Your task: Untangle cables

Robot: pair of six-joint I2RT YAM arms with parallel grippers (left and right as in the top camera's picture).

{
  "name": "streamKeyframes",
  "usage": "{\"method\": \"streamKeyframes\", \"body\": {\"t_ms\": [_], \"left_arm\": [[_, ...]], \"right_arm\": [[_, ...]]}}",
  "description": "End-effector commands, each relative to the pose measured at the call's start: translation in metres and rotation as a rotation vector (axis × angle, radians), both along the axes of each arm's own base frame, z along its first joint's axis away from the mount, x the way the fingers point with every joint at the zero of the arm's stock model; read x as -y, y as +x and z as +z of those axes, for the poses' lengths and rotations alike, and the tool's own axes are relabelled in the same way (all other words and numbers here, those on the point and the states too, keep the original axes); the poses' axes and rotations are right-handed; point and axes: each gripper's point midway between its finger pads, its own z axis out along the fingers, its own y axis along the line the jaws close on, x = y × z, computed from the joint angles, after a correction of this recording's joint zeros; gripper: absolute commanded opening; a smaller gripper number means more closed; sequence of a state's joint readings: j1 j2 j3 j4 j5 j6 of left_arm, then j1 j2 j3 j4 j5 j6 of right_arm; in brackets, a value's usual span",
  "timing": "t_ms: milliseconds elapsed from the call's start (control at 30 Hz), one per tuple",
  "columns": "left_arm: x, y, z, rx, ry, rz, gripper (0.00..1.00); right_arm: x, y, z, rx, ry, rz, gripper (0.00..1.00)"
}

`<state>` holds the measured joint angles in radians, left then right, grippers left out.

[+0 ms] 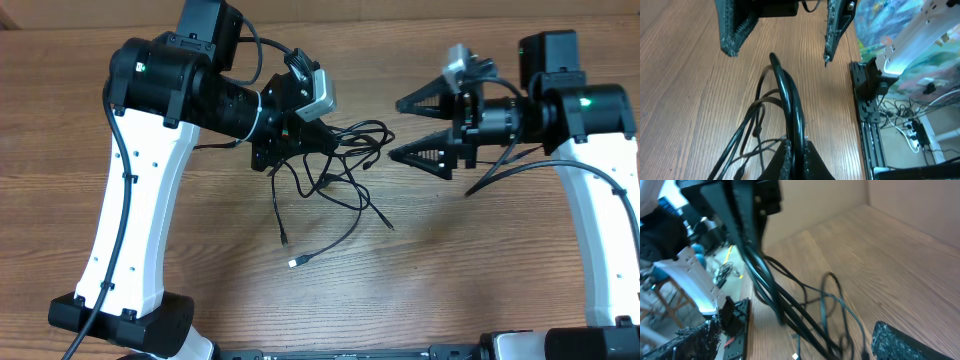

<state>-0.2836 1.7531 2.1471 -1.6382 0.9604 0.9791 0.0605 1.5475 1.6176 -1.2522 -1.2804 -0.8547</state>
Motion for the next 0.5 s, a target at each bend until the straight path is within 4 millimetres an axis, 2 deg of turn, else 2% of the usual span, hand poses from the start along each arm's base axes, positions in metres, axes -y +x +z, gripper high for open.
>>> {"method": "streamKeyframes", "body": {"t_ms": [0,200,267,400,467], "left_arm": [[-0.001,-0.007,0.001,0.054,0.027,-0.032,0.04],[-0.005,-0.007,-0.004,0.051,0.062,-0.024,0.04],[-0.004,-0.008,-0.004,0.054,0.061,-0.029,0.05],[0.006,-0.017,-0.007,0.065,0.075,-0.074,0.06],[0.01,-0.02,-0.008,0.071,0.082,-0.089,0.05]], "right_arm": [[-0.011,-0.004,0.008,0.054,0.03,0.051,0.86],[-0.015,-0.006,0.01,0.056,0.039,0.066,0.75],[-0.02,-0.01,0.011,0.056,0.043,0.082,0.74],[-0.032,-0.018,0.01,0.057,0.04,0.125,0.75],[-0.034,-0.019,0.009,0.057,0.032,0.129,0.68]]}}
